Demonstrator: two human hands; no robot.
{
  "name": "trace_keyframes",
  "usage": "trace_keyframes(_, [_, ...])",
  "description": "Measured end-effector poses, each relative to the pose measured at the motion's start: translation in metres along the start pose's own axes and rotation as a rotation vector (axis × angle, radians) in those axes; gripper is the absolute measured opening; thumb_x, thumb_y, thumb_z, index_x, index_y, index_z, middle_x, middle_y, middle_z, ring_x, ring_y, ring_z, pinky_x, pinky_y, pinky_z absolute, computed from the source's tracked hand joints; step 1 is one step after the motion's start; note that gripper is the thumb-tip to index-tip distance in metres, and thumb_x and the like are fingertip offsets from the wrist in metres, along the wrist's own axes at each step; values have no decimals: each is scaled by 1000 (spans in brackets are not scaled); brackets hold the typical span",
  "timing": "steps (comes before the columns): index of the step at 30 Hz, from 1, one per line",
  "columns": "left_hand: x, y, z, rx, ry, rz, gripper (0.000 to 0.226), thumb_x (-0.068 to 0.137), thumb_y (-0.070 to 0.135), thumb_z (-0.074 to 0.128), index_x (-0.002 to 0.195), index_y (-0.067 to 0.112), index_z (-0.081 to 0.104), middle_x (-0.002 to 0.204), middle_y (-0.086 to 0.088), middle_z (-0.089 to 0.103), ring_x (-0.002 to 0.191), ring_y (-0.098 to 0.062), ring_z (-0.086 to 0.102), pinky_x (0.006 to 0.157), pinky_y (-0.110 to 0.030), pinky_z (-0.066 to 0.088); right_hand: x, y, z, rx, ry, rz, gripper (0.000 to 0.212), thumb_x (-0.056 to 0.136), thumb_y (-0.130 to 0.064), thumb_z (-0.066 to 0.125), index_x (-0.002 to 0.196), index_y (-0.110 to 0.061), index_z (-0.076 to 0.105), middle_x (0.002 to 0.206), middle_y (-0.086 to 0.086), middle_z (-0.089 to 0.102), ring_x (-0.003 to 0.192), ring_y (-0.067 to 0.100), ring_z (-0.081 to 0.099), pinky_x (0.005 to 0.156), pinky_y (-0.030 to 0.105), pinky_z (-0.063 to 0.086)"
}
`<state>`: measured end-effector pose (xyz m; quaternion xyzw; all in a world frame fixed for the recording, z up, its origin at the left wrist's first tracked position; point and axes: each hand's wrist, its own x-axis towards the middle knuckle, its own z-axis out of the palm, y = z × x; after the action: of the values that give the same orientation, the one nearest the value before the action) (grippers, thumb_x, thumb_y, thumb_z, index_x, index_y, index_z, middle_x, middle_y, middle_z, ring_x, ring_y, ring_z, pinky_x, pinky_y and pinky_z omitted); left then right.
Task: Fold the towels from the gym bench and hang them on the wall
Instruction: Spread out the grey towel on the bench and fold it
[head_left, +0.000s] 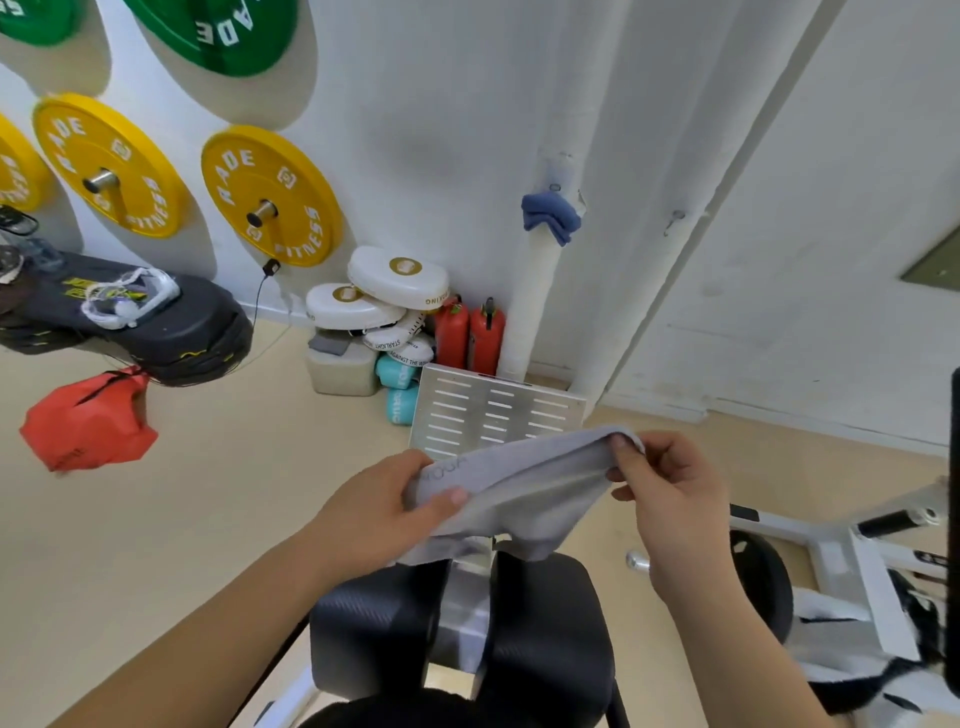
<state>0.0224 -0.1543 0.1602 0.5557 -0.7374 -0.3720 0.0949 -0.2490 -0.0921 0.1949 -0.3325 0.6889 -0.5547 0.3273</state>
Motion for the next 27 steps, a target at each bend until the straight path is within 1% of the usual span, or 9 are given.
trace_keyframes(2, [6, -9, -1, 314, 13, 74, 36, 81, 65, 55, 99, 34, 52, 90, 14, 56, 82, -10, 60, 64, -31, 44, 1, 7, 3, 17, 15, 48, 10, 97, -14, 71, 90, -20, 74, 86, 6, 76, 92, 34, 72, 85, 46, 62])
trace_keyframes(4, [15, -14, -7, 409, -1, 106, 29, 84, 46, 48, 107, 29, 54, 97, 10, 52, 86, -19, 62, 68, -36, 49, 5, 11, 5, 46, 40, 80, 10, 98, -15, 70, 91, -21, 74, 89, 6, 77, 96, 34, 73, 94, 49, 61])
trace_keyframes(8, [31, -20, -26, 293, 24, 164, 25, 91, 26, 48, 113, 25, 59, 104, 6, 60, 91, -22, 62, 76, -37, 51, 20, 9, 7, 85, 49, 115, 7, 100, -18, 67, 98, -19, 74, 100, 9, 78, 102, 30, 74, 103, 49, 57])
trace_keyframes(13, [39, -7, -62, 162, 254, 157, 15, 95, 22, 60, 109, 27, 64, 94, 6, 71, 83, -21, 63, 71, -36, 53, 28, -18, 10, 132, 36, 36, 12, 102, -20, 65, 93, -21, 74, 102, 10, 78, 106, 28, 74, 105, 48, 56])
trace_keyframes(17, [35, 6, -98, 88, 400, 214, 18, 95, 18, 63, 100, 33, 72, 84, 17, 69, 77, -10, 61, 65, -26, 47, 23, -46, 3, 129, 36, -79, 15, 100, -22, 68, 87, -25, 76, 103, 10, 78, 109, 30, 74, 107, 48, 54])
trace_keyframes(20, [21, 16, -109, -112, 429, 240, 22, 98, 16, 59, 101, 34, 69, 91, 23, 68, 87, 7, 62, 68, -5, 43, 6, -53, -5, 165, 64, -116, 15, 99, -16, 68, 87, -21, 75, 99, 12, 77, 110, 35, 73, 109, 50, 53])
trace_keyframes(24, [2, 6, -94, -196, 279, 246, 19, 106, 18, 45, 107, 31, 59, 89, 13, 63, 79, -6, 58, 61, -13, 42, -37, -32, -18, 65, 57, -132, 8, 95, -26, 70, 91, -22, 76, 96, 10, 77, 104, 34, 74, 101, 44, 59])
trace_keyframes(26, [-9, -10, -75, -66, 135, 247, 6, 105, 30, 50, 109, 30, 54, 88, 10, 61, 77, -11, 55, 63, -22, 42, -61, -8, -22, 24, 42, -75, 15, 87, -35, 71, 90, -22, 77, 94, 13, 76, 104, 38, 72, 100, 46, 57])
trace_keyframes(27, [-17, -19, -66, 26, 66, 243, 15, 100, 39, 58, 111, 30, 53, 93, 10, 61, 81, -12, 57, 68, -27, 45, -72, 6, -25, 11, 31, -33, 15, 85, -36, 71, 89, -22, 78, 93, 13, 76, 104, 40, 72, 101, 48, 55])
